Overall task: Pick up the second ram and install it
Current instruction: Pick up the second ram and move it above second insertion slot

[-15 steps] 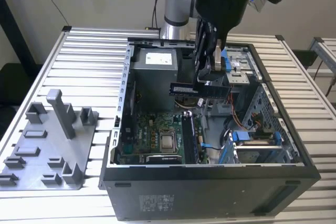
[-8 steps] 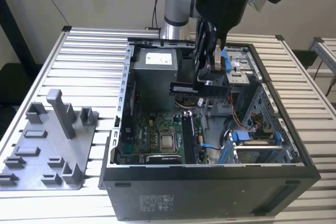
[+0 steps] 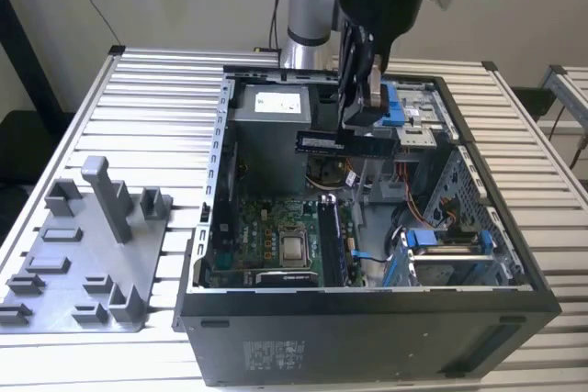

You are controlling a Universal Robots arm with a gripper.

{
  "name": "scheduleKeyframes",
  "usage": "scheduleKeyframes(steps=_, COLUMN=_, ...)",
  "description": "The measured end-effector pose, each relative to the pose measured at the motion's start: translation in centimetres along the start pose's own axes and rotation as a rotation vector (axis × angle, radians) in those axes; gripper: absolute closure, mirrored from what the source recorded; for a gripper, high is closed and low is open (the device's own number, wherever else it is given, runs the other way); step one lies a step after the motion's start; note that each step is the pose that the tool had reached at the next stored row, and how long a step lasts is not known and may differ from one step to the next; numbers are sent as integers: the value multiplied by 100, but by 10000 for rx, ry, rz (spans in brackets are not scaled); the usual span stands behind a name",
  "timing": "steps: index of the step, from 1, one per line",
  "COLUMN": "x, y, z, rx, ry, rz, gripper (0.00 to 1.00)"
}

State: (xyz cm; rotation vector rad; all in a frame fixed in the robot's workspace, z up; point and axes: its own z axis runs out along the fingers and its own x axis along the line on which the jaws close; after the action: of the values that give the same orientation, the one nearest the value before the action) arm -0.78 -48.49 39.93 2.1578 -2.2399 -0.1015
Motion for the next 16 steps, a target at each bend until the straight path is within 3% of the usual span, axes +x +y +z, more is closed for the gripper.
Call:
scheduleKeyframes(steps=8, x=-189, y=6, z=21, rx=-1, ry=-46, rz=-3, gripper=88)
scheduleKeyframes(steps=13, x=-350, y=11, z=45, rx=0, ry=-46, rz=-3, gripper=88)
scheduleKeyframes(steps=16, x=-397, y=12, z=60, rx=15, ry=-47, rz=-4, gripper=88)
